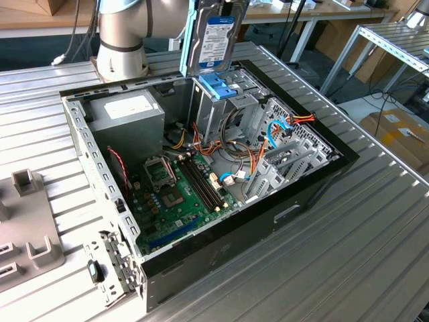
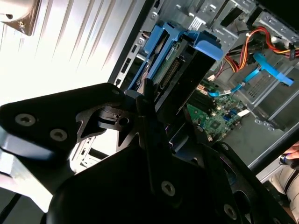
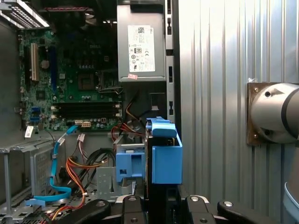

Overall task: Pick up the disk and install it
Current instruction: 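Pick up the disk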

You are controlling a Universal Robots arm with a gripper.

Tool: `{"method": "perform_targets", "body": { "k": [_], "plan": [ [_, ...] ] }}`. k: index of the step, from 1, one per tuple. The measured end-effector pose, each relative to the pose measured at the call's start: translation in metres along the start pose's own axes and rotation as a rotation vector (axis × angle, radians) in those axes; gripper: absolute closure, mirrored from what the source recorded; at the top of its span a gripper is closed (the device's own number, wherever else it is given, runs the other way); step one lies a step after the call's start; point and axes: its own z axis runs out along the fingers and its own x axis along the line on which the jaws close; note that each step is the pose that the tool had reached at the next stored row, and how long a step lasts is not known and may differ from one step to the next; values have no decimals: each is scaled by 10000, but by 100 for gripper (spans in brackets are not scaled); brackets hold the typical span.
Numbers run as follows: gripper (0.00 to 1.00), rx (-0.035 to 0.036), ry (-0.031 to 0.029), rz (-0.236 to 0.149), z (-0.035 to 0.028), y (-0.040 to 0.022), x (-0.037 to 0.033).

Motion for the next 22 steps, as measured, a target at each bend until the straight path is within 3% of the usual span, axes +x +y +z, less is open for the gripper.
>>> {"method": "perform_targets", "body": {
  "k": [3,8,22],
  "plan": [
    [65,0,0,-1,1,-165,-3],
    [65,0,0,0,1,-206,-10],
    [65,0,0,0,-1,-221,35]
  ]
}}
